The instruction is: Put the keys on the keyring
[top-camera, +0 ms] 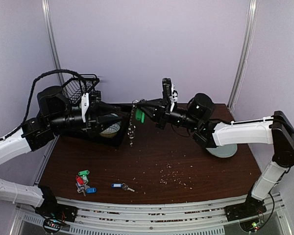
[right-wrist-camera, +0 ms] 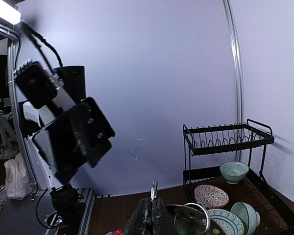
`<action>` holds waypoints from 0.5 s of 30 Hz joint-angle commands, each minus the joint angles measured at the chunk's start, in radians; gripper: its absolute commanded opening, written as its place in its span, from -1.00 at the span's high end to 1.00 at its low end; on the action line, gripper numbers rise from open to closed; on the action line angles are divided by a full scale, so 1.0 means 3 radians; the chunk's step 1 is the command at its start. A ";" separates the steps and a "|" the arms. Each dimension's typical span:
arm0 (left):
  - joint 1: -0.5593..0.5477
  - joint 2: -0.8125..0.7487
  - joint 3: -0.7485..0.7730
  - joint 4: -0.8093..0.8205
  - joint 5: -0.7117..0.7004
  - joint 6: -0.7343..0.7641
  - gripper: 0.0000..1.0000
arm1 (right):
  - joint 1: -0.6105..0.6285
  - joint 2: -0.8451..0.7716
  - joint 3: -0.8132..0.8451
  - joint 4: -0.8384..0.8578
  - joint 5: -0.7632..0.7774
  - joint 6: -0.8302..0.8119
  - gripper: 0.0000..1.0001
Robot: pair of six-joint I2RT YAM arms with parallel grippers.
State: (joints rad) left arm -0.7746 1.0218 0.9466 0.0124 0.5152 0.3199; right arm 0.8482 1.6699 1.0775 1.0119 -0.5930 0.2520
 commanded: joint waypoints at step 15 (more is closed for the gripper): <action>0.0274 0.0556 0.0220 0.0402 0.0569 -0.0785 0.53 | 0.0070 -0.0046 0.0060 0.0306 -0.0457 -0.0042 1.00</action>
State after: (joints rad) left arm -0.6926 1.1687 1.0172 0.0612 0.6487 0.1253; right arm 0.8551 1.6699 1.0775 1.0359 -0.7090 0.2390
